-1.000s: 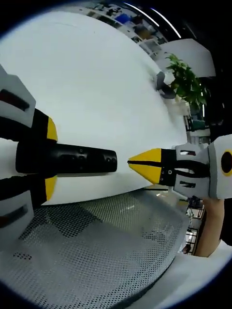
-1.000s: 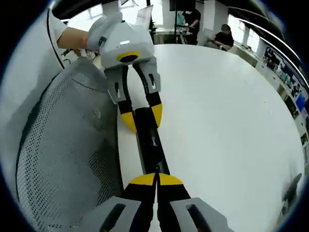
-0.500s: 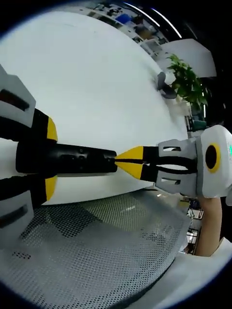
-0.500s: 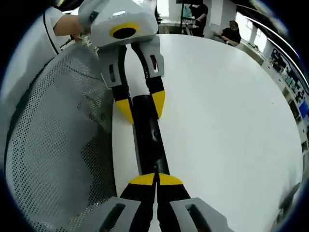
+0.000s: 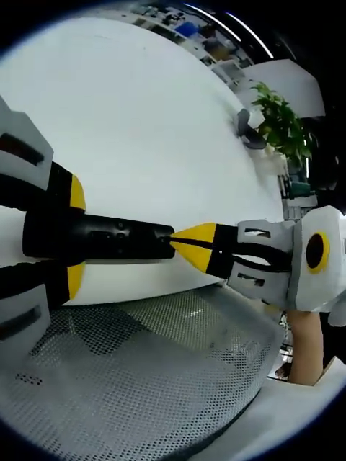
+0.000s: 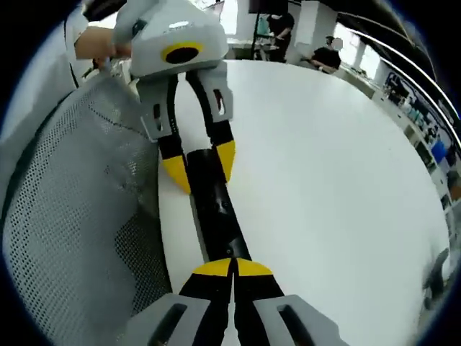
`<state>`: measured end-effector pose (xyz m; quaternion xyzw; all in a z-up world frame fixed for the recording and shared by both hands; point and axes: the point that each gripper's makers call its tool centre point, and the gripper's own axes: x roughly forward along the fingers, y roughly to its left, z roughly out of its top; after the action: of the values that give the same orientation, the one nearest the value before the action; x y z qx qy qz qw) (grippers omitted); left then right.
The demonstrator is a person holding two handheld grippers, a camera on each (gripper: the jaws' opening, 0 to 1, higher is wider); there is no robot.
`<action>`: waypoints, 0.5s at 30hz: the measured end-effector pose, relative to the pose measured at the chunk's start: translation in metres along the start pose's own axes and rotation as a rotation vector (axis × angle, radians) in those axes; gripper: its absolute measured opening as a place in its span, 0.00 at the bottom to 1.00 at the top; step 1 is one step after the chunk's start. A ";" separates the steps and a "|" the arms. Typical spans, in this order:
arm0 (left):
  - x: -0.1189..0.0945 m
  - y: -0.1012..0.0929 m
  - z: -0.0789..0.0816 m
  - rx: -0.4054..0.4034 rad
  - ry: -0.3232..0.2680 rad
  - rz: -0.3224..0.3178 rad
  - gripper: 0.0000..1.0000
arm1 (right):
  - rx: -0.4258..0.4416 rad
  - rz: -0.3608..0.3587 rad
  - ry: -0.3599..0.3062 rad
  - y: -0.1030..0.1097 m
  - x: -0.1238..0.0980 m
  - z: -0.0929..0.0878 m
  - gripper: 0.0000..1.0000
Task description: Press the specified remote control buttons in sequence, fully releasing each button before pressing the next.
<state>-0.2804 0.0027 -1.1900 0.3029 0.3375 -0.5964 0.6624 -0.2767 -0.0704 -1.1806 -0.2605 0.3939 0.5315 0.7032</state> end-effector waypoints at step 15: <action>0.000 0.000 0.000 -0.002 0.041 0.003 0.25 | -0.212 0.021 0.093 0.004 0.009 0.006 0.00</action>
<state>-0.2808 0.0029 -1.1905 0.3149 0.3510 -0.5887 0.6566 -0.2780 -0.0594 -1.1842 -0.3538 0.3704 0.5647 0.6470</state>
